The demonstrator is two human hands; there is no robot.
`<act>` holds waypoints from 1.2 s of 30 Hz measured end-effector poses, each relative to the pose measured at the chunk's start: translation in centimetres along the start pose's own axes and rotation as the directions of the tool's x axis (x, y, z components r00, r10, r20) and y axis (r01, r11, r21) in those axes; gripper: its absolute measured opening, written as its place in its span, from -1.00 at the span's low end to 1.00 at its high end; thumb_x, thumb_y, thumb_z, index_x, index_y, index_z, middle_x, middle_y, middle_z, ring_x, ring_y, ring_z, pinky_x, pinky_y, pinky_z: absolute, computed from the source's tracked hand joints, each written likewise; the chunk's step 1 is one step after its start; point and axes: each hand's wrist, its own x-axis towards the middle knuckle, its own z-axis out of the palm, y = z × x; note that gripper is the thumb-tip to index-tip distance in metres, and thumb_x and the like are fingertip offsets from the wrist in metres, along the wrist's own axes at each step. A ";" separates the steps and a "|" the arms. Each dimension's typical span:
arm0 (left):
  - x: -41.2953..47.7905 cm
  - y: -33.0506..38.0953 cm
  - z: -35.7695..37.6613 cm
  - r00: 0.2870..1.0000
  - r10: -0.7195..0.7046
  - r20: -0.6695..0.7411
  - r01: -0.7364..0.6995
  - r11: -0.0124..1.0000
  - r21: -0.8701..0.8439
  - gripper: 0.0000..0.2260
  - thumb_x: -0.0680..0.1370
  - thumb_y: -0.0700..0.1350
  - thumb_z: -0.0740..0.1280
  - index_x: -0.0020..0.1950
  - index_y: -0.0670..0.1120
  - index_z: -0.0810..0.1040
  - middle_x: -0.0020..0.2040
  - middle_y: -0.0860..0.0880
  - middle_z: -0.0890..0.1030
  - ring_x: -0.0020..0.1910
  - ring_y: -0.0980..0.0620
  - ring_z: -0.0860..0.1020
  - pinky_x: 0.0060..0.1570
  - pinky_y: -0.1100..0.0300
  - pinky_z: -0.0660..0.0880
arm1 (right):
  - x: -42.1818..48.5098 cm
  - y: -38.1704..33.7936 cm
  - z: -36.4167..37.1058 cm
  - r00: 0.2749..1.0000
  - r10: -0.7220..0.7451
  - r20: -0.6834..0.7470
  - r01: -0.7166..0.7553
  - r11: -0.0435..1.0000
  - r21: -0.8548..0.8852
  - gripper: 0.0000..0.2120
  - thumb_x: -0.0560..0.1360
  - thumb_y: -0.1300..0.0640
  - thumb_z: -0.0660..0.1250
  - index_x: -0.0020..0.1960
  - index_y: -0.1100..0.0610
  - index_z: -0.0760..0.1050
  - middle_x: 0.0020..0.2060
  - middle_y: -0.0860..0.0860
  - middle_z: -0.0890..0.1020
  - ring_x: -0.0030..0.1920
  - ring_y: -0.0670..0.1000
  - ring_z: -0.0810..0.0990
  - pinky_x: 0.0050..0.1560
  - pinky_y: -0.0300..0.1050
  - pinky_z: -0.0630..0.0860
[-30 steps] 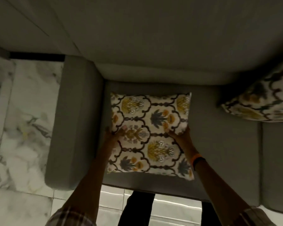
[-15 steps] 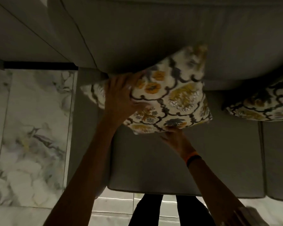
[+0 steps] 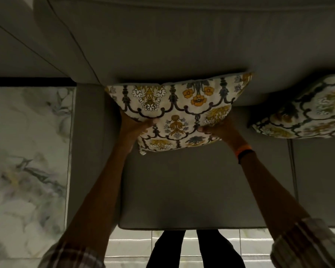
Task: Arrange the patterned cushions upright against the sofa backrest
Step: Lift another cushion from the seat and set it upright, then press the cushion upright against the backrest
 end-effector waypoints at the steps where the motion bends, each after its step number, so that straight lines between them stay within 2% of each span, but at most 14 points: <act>1: 0.1 0.0 -0.2 1.000 0.011 0.001 -0.011 1.000 0.004 0.16 0.13 -0.02 0.73 0.59 -0.09 0.16 0.54 -0.07 0.37 0.49 0.01 0.38 0.47 -0.09 0.41 | -0.3 -0.4 -0.2 1.000 0.003 0.029 -0.004 1.000 0.027 -0.04 0.26 0.15 0.71 0.54 0.08 0.30 0.43 0.03 0.53 0.41 0.03 0.56 0.20 -0.23 0.64; 3: 0.3 0.3 -1.1 0.997 0.067 -0.047 -0.067 0.998 0.008 0.11 0.12 0.05 0.73 0.56 -0.11 0.25 0.50 -0.07 0.43 0.47 0.00 0.42 0.44 -0.13 0.43 | -1.6 -0.6 0.3 0.998 -0.046 0.032 0.042 0.994 0.101 -0.24 0.34 0.35 0.64 0.43 0.10 0.37 0.31 -0.08 0.58 0.25 -0.36 0.59 0.19 -0.41 0.57; 5: 0.6 0.1 -2.4 0.990 0.124 -0.066 -0.124 0.992 0.006 0.10 0.12 0.17 0.71 0.53 -0.12 0.31 0.48 -0.07 0.46 0.47 0.01 0.44 0.41 -0.14 0.46 | -2.5 -0.1 1.6 0.999 -0.052 0.005 0.051 0.988 0.147 -0.35 0.34 0.40 0.61 0.36 0.17 0.46 0.24 -0.05 0.63 0.13 -0.44 0.60 0.24 -0.36 0.58; 8: 0.1 -0.3 -3.1 0.994 0.096 -0.047 -0.097 0.995 -0.015 0.00 0.15 0.08 0.68 0.51 -0.11 0.35 0.46 -0.06 0.48 0.45 0.01 0.46 0.40 -0.15 0.47 | -1.8 0.7 3.3 0.999 -0.040 -0.009 0.040 0.987 0.155 -0.23 0.27 0.19 0.70 0.41 0.23 0.48 0.32 0.10 0.64 0.32 -0.07 0.64 0.39 0.02 0.56; 12: 0.0 -2.4 -2.9 0.998 0.029 -0.061 -0.029 1.000 -0.003 0.03 0.19 0.15 0.67 0.55 -0.03 0.26 0.51 -0.04 0.42 0.48 -0.02 0.42 0.41 -0.21 0.44 | -0.3 0.3 3.7 0.998 -0.067 -0.004 0.067 0.988 0.138 0.12 0.13 -0.10 0.73 0.54 0.18 0.31 0.43 0.11 0.55 0.45 0.05 0.53 0.40 -0.16 0.53; 14: 0.0 -6.0 -2.1 0.995 -0.086 -0.054 0.087 0.996 0.032 0.09 0.18 0.28 0.65 0.58 0.10 0.19 0.55 0.01 0.37 0.50 -0.06 0.38 0.40 -0.27 0.43 | -0.3 0.5 3.4 0.996 -0.080 -0.046 0.084 0.992 0.090 0.14 0.13 -0.18 0.72 0.55 0.15 0.30 0.46 0.10 0.50 0.48 0.08 0.49 0.47 0.04 0.48; 17: -2.7 -9.8 1.8 0.953 -0.295 -0.066 0.301 0.944 0.137 0.12 0.18 0.37 0.61 0.60 0.17 0.12 0.55 -0.15 0.35 0.48 -0.34 0.35 0.37 -0.40 0.38 | -2.4 1.4 2.0 0.998 -0.043 -0.047 0.044 0.999 0.010 0.13 0.29 0.05 0.69 0.65 0.10 0.08 0.58 0.13 0.27 0.56 0.17 0.30 0.53 0.14 0.34; 19: -6.2 -8.8 6.0 0.917 -0.396 -0.049 0.395 0.885 0.247 0.06 0.35 0.18 0.60 0.64 0.05 0.01 0.60 -0.21 0.24 0.52 -0.32 0.29 0.42 -0.30 0.38 | -3.9 3.6 0.3 0.999 0.021 -0.032 -0.021 1.000 -0.003 0.11 0.36 0.18 0.64 0.67 0.09 -0.01 0.62 0.15 0.18 0.59 0.18 0.24 0.52 0.18 0.36; 21: -9.0 -9.1 10.9 0.901 -0.426 0.082 0.363 0.844 0.394 -0.09 0.45 0.01 0.56 0.63 -0.09 0.09 0.60 -0.23 0.22 0.53 -0.24 0.30 0.46 -0.16 0.37 | -5.2 6.8 -2.5 0.996 0.083 -0.029 -0.084 0.996 -0.030 0.09 0.39 0.22 0.62 0.67 0.07 -0.03 0.61 0.17 0.20 0.58 0.18 0.26 0.50 0.22 0.39; 24: -12.2 -9.7 18.0 0.840 -0.422 0.340 0.197 0.822 0.534 -0.29 0.51 -0.05 0.51 0.57 -0.12 0.27 0.57 -0.21 0.30 0.52 -0.19 0.34 0.46 -0.07 0.36 | -6.8 11.3 -8.8 0.981 0.186 -0.061 -0.189 0.980 -0.062 0.04 0.41 0.27 0.60 0.66 0.09 0.01 0.55 0.22 0.28 0.54 0.21 0.33 0.48 0.16 0.41; 28: -13.6 -7.6 28.4 0.788 -0.355 0.503 0.065 0.861 0.505 -0.27 0.51 -0.05 0.51 0.59 -0.09 0.23 0.59 -0.17 0.26 0.55 -0.17 0.30 0.49 -0.10 0.33 | -7.6 16.8 -21.6 0.923 0.281 -0.261 -0.278 0.959 0.051 -0.01 0.41 0.27 0.60 0.64 0.20 0.06 0.51 0.26 0.33 0.47 0.26 0.40 0.44 0.20 0.45; 32: -11.6 -2.2 38.1 0.890 -0.165 0.426 0.041 0.958 0.285 0.01 0.40 -0.14 0.61 0.64 -0.03 0.00 0.62 -0.10 0.17 0.57 -0.05 0.22 0.52 -0.06 0.30 | -6.4 20.6 -35.0 0.774 0.308 -0.553 -0.180 0.945 0.274 0.10 0.35 0.22 0.64 0.65 0.11 -0.01 0.53 0.19 0.27 0.46 0.23 0.38 0.40 0.33 0.46; 34: -9.7 1.5 42.1 0.924 -0.018 0.382 -0.052 0.984 0.172 0.11 0.33 -0.20 0.65 0.64 -0.06 -0.05 0.61 -0.01 0.12 0.55 0.18 0.17 0.51 0.24 0.27 | -5.2 21.5 -40.3 0.792 0.267 -0.549 -0.128 0.952 0.278 0.22 0.29 0.07 0.68 0.66 0.05 -0.09 0.59 0.15 0.19 0.52 0.19 0.32 0.45 0.31 0.43; 36: -7.5 3.8 45.7 0.908 0.176 0.381 -0.225 0.970 0.089 0.14 0.26 -0.36 0.66 0.61 -0.16 -0.04 0.54 0.01 0.16 0.45 0.42 0.24 0.38 0.49 0.30 | -3.8 21.4 -44.1 0.879 0.139 -0.456 -0.058 0.980 0.188 0.24 0.23 -0.03 0.69 0.66 0.05 -0.05 0.62 0.14 0.19 0.56 0.16 0.30 0.48 0.25 0.43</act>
